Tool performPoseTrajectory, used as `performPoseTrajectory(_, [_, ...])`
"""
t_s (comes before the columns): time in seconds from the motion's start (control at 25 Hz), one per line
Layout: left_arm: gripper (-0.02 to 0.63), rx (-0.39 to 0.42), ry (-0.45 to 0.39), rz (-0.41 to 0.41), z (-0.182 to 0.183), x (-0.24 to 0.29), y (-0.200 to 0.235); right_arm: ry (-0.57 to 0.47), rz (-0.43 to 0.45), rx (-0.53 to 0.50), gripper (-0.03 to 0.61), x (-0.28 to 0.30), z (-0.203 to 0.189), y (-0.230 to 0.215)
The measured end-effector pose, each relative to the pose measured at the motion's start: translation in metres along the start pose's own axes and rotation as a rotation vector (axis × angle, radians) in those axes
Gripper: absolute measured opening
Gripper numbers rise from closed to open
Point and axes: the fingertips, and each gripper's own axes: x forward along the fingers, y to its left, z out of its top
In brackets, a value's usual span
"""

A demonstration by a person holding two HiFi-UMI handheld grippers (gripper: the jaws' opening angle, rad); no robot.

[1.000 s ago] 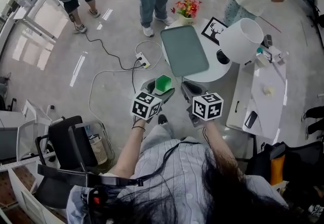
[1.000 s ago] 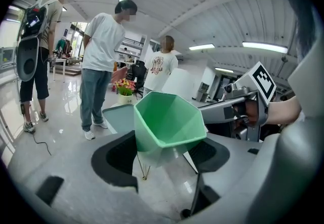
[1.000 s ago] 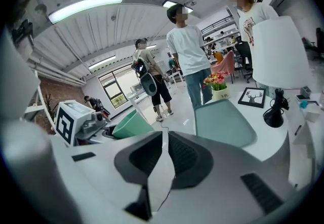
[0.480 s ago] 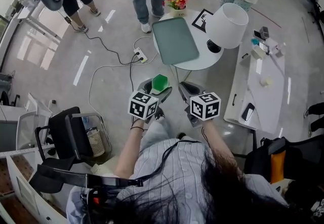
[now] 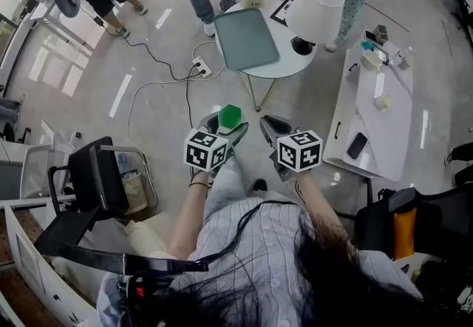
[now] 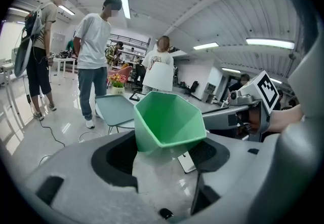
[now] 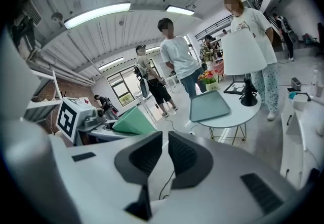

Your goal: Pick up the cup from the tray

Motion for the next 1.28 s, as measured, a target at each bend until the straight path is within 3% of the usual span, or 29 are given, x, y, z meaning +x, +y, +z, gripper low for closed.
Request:
performPoseTrajectory(0.64, [0.316, -0.007, -0.005, 0.006, -0.045, -0.023, -0.086, -0.006, 0.013, -0.005, 0.055, -0.075, -0.056, 0.008])
performPoseTrajectory(1.28, [0.316, 0.015, -0.003, -0.031, -0.057, -0.035, -0.114, -0.02, 0.0, -0.012, 0.055, -0.097, -0.074, 0.023])
